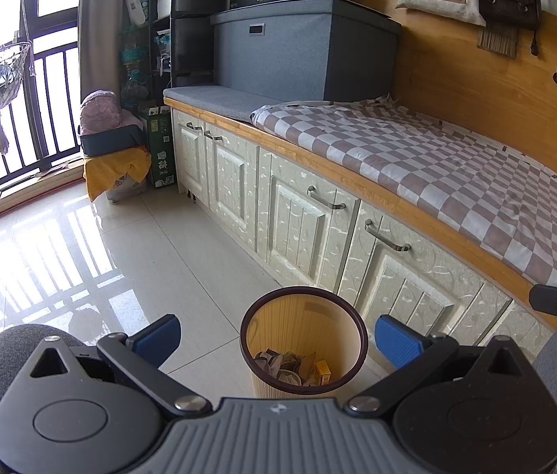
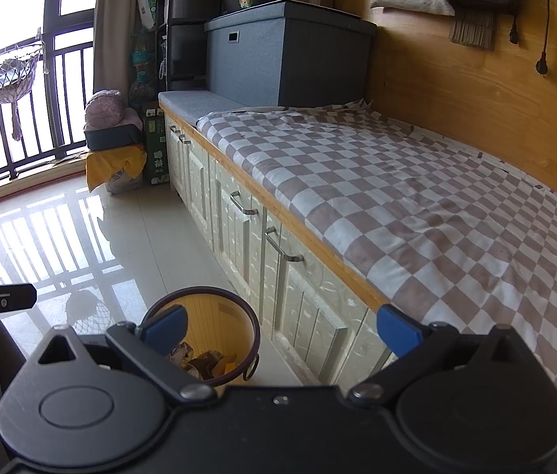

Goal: Collect trash

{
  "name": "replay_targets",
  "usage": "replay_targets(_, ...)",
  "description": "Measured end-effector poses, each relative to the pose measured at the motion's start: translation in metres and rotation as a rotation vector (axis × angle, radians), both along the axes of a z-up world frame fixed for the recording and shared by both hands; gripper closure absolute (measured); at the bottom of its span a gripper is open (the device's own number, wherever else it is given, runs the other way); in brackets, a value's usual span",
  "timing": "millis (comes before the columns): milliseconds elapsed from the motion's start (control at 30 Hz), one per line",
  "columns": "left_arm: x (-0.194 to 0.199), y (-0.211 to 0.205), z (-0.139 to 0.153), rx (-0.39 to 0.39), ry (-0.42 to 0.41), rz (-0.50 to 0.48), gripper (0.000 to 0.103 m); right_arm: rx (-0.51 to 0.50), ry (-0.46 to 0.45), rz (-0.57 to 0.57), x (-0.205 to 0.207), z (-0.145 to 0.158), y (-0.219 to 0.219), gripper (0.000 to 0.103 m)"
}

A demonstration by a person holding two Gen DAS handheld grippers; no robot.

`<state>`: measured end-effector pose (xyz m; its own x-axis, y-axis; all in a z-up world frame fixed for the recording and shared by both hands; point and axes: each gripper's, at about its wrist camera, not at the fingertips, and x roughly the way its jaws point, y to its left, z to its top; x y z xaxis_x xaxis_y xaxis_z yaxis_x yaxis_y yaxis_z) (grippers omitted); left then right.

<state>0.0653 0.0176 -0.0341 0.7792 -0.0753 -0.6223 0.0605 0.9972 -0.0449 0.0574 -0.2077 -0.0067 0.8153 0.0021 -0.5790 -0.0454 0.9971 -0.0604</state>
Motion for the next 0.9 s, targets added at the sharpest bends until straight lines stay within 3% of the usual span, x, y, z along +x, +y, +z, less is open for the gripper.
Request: replay_targets(900,0.0005,-0.0010,-0.0023,0.008,0.003,0.003,0.000,0.003,0.001,-0.001,0.0002,-0.0003,-0.0003,0.000)
